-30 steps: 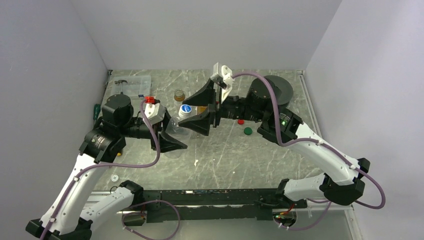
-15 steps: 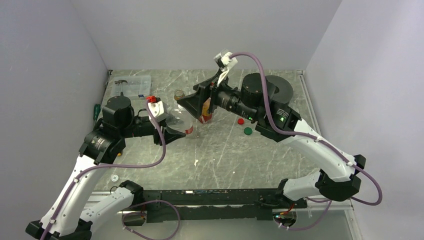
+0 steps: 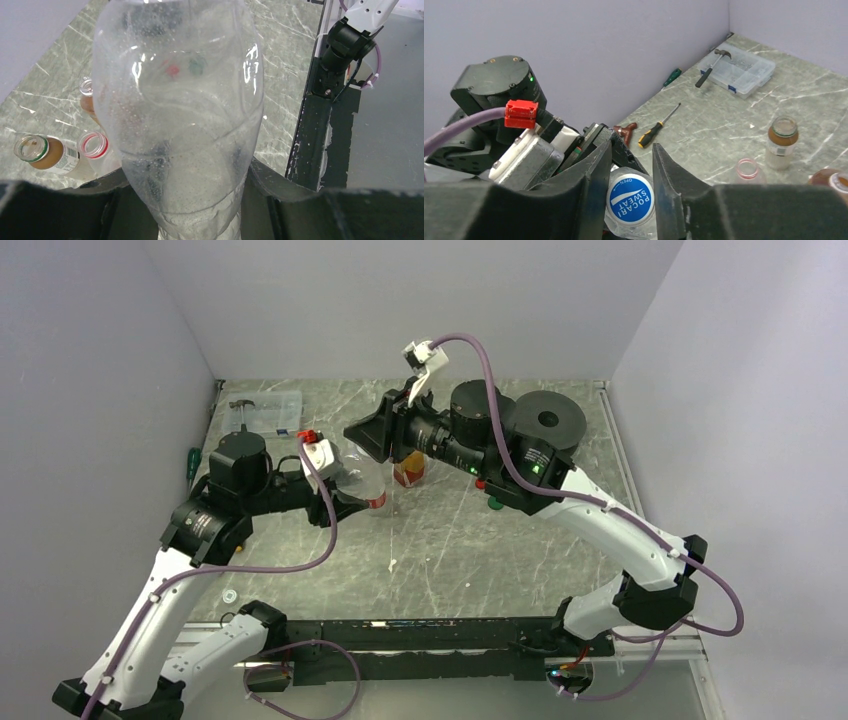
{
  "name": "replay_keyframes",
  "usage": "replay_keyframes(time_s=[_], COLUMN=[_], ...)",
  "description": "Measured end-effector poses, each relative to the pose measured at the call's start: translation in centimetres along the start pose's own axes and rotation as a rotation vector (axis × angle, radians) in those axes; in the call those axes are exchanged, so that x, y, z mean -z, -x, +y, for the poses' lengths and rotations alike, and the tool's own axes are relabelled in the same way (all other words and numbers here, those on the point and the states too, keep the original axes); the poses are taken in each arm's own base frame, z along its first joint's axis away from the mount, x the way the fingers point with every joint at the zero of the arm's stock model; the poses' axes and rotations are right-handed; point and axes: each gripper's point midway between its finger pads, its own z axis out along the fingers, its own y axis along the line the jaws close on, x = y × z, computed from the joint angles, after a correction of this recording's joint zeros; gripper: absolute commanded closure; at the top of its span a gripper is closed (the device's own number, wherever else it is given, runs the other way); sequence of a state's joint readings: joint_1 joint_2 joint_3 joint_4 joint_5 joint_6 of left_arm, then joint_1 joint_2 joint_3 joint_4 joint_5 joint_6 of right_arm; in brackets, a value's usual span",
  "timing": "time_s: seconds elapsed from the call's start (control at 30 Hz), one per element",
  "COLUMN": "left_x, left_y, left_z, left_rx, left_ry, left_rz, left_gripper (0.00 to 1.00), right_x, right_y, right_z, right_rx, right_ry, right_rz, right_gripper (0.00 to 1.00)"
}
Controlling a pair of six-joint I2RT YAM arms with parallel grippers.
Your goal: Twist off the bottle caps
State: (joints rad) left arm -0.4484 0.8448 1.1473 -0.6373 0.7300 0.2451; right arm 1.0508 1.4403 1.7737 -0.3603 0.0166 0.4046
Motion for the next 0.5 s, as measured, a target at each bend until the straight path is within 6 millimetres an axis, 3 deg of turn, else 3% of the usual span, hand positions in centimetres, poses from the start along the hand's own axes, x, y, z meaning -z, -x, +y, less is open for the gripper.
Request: replay_keyframes(time_s=[0.07,0.13,0.23,0.3,0.37,0.5], left_x=[-0.08,-0.09,-0.11,-0.11,-0.11,-0.11], left_y=[-0.13,-0.18,-0.26,-0.26,-0.20,-0.20], left_z=[0.11,0.17,0.27,0.30,0.31,0.32], left_rx=[0.002,0.002,0.004,0.003,0.001,0.002], left_ry=[0.002,0.005,0.011,0.012,0.012,0.013], left_rz=[0.004,0.005,0.008,0.008,0.005,0.006], left_gripper=[1.00,1.00,1.00,1.00,1.00,1.00], right_x=[-0.02,-0.01,-0.05,0.00,0.08,0.18], right_y=[-0.11,-0.16,-0.27,-0.38,-0.54,-0.69], right_z=[0.20,0.16,0.13,0.02,-0.15,-0.64], right_rx=[-0.002,-0.004,-0.003,0.001,0.008,0.011], right_ry=[0.002,0.001,-0.001,-0.006,-0.015,-0.044], right_rz=[0.005,0.008,0.013,0.020,0.028,0.033], right_gripper=[0.73,0.70,0.43,0.37,0.38,0.52])
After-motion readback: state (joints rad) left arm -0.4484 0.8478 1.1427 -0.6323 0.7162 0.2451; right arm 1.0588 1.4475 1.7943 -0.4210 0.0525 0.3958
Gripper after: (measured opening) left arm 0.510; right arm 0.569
